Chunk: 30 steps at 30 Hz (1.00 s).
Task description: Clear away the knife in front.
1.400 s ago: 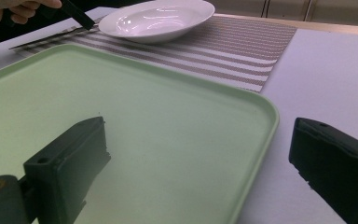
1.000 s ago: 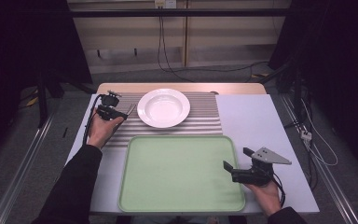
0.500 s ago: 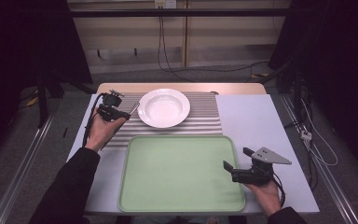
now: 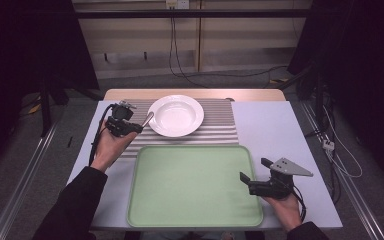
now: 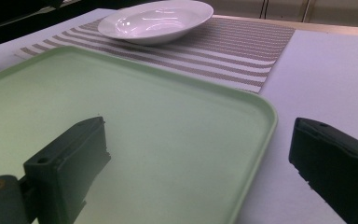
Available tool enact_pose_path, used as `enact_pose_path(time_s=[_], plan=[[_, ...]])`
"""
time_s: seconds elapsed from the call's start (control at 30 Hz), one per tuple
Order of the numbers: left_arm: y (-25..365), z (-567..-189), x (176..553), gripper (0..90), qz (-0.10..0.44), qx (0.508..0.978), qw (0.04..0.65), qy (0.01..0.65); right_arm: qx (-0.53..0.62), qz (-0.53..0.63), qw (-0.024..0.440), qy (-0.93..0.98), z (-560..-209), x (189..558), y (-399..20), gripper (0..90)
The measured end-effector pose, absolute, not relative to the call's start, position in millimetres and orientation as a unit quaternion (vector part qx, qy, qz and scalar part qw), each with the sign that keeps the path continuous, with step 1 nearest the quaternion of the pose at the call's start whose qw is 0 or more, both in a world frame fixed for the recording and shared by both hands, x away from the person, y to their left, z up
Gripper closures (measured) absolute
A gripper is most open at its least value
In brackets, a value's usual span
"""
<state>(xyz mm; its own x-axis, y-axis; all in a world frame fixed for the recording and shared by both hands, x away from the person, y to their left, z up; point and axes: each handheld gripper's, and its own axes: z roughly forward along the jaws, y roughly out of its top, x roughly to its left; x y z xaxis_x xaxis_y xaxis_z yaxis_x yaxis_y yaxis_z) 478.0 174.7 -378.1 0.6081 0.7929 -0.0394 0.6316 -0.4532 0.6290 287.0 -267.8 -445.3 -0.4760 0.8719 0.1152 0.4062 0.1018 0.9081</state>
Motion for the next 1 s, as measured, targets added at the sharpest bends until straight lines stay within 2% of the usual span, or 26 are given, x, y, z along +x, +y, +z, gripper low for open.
enact_pose_path(time_s=[0.5, 1.0], plan=[[160, -370, 437, 79.9, 0.126, 0.855, 0.313, 0.394, 0.453, 0.492, 0.237, 0.704, -445, 288, -266, 4.3], [132, -385, 410, 79.9, 0.096, 0.864, 0.307, 0.387, 0.449, 0.495, 0.236, 0.706, -445, 287, -265, 4.3]])
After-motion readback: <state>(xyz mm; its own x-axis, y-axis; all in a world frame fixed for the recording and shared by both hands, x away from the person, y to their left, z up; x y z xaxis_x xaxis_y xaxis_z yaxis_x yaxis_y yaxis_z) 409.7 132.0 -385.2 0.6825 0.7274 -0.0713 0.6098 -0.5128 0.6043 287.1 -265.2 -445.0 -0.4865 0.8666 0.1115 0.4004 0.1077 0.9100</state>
